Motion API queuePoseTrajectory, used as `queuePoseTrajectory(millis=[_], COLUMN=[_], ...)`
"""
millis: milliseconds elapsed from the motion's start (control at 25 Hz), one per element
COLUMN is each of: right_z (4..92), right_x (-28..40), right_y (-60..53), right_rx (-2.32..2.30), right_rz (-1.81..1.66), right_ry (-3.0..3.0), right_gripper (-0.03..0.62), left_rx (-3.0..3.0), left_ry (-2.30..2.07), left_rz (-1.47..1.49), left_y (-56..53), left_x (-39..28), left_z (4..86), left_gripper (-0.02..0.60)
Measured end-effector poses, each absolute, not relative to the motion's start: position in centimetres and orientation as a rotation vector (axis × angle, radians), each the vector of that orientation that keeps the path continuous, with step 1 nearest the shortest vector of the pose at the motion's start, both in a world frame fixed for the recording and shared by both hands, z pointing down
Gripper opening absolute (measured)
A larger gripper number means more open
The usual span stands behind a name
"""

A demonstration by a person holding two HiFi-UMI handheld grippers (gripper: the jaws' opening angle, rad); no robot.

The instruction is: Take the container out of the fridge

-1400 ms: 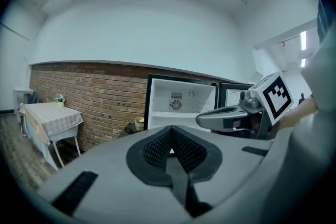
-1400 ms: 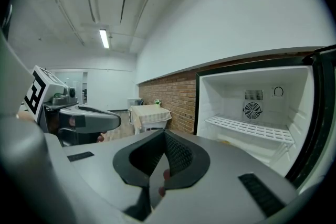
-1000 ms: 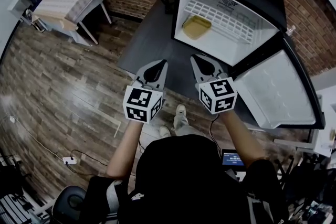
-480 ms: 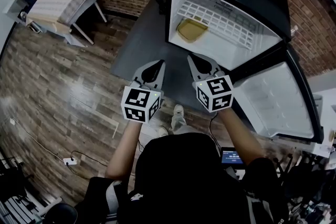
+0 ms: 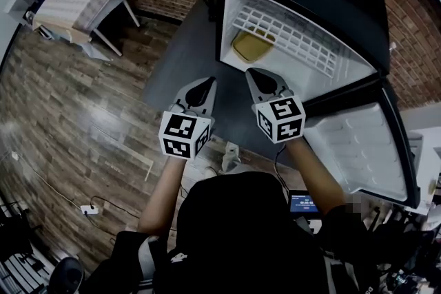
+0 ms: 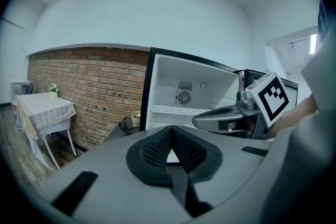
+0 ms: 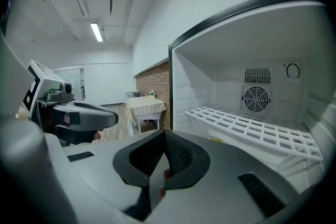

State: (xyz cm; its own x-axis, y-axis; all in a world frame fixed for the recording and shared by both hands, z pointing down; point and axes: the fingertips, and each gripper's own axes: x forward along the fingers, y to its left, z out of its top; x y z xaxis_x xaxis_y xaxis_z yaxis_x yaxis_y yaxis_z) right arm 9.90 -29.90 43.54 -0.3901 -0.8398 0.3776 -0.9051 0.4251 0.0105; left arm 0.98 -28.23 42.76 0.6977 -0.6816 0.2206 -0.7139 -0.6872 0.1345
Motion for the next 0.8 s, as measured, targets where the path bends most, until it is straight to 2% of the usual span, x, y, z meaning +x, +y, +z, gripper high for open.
queuePoseTrajectory(millis=[800], right_z=[49.1], right_x=[11.6], right_y=[-36.1], right_rx=[1.335], right_rz=[0.318], right_ry=[-2.243], right_gripper=[0.041], left_rx=[2.621], left_ry=[-1.156], left_rz=[0.249], left_y=[-33.1], left_x=[2.8], left_z=[45.5], left_gripper=[0.014])
